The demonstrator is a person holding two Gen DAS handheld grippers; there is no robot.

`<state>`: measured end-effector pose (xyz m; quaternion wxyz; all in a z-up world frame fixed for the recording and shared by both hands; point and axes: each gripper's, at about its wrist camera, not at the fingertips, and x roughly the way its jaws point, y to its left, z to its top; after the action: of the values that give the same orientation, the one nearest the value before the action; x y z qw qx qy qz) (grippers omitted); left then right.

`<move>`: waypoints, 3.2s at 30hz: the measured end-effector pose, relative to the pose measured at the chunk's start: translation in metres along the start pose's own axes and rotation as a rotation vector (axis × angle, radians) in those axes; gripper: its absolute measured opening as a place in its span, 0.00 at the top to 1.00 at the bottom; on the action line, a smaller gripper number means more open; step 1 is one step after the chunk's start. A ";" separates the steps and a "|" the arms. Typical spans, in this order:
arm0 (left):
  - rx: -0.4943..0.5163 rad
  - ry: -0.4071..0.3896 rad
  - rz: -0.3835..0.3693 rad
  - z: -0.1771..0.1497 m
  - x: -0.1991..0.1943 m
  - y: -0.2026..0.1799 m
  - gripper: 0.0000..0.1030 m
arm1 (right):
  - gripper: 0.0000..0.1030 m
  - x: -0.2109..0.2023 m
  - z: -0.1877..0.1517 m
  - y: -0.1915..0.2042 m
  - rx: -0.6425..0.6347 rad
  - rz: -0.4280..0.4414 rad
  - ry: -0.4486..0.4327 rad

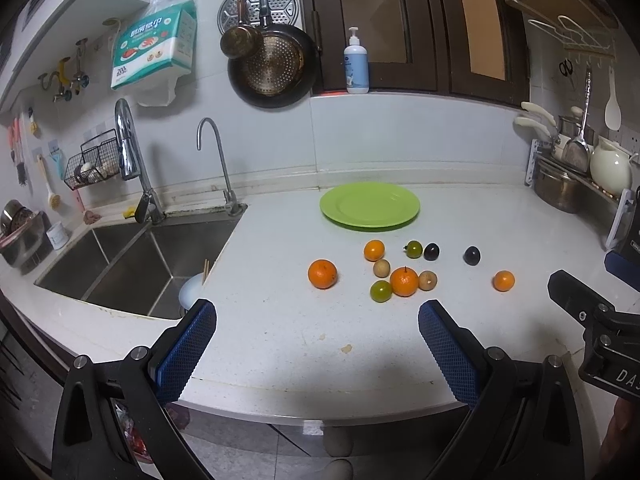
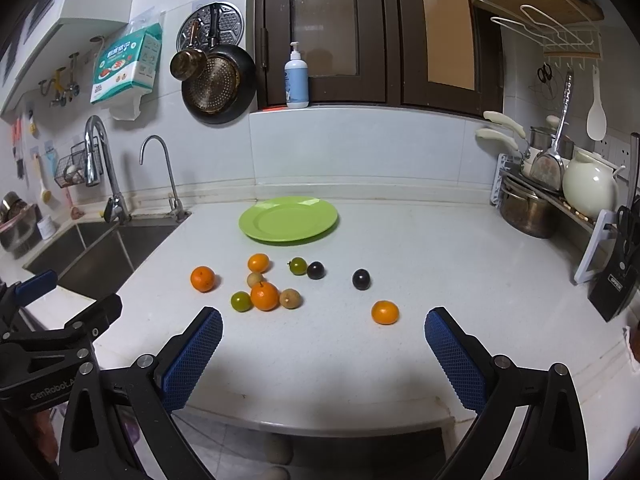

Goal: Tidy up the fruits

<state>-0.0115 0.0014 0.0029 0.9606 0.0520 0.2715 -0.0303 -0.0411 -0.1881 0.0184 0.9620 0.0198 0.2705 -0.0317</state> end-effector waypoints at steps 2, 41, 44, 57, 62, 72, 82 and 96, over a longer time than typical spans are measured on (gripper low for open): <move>-0.002 0.003 -0.003 0.000 0.000 0.000 0.00 | 0.01 0.000 0.000 0.000 0.000 0.002 0.000; 0.010 0.009 -0.003 0.004 0.003 -0.005 0.00 | 0.01 0.003 0.000 0.000 -0.002 0.015 0.012; 0.011 0.009 -0.004 0.003 0.004 -0.005 0.00 | 0.01 0.003 0.000 0.000 -0.003 0.016 0.014; 0.034 0.018 -0.011 0.003 0.024 -0.009 0.00 | 0.01 0.018 0.003 0.003 -0.021 0.024 0.034; 0.050 0.024 -0.026 0.003 0.041 -0.010 0.05 | 0.01 0.032 0.005 0.006 -0.047 0.035 0.047; 0.148 0.052 -0.122 0.004 0.092 -0.022 0.23 | 0.13 0.085 0.012 0.012 -0.113 0.101 0.109; 0.252 0.136 -0.241 0.004 0.150 -0.036 0.43 | 0.36 0.154 0.010 0.024 -0.194 0.200 0.236; 0.307 0.270 -0.357 -0.002 0.204 -0.050 0.55 | 0.55 0.223 -0.003 0.037 -0.224 0.259 0.378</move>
<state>0.1563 -0.0545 -0.1101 0.8759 0.1520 0.3942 -0.2330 0.1494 -0.1622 -0.0997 0.8866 -0.0466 0.4425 0.1263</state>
